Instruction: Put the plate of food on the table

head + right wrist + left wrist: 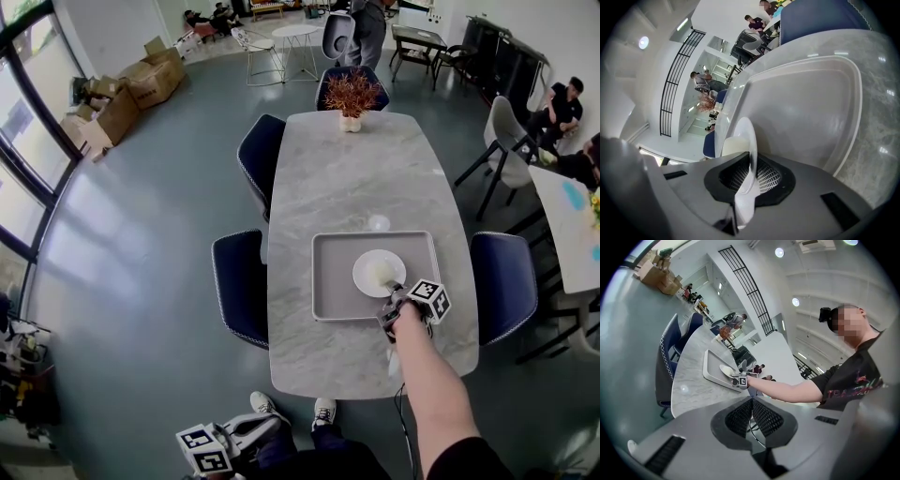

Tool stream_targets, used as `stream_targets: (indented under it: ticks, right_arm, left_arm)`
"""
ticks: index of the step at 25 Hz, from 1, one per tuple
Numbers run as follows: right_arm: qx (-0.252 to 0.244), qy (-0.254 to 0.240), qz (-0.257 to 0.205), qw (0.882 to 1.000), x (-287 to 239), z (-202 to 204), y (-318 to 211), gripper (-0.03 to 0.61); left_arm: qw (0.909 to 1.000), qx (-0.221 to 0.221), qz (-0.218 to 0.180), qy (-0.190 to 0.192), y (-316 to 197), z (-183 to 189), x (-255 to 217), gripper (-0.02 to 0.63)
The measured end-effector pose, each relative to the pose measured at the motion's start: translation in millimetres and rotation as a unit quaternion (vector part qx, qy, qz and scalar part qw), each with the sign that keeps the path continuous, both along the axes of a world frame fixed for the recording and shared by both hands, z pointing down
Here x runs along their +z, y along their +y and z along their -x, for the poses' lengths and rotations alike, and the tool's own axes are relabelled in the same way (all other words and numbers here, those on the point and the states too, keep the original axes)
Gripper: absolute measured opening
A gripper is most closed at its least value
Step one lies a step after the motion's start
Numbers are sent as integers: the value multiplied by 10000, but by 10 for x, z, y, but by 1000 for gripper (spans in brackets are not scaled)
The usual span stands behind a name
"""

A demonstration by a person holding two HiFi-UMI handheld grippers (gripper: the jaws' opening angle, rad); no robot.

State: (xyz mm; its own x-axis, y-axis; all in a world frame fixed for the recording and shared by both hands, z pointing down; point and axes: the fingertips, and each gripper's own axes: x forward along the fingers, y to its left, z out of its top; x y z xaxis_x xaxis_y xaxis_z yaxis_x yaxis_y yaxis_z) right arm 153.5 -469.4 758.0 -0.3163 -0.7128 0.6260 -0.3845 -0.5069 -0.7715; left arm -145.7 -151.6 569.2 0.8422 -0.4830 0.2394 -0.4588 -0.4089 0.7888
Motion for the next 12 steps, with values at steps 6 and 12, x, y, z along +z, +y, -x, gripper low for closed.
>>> stream_targets:
  ticks: [6, 12]
  right_arm:
    - [-285, 393, 279, 9984, -5, -7, -2, 37]
    - [-719, 948, 583, 9912, 15, -25, 40, 68]
  left_arm:
    - [10000, 8, -6, 25, 1, 4, -36, 8]
    - [10000, 63, -38, 12, -15, -28, -62, 8]
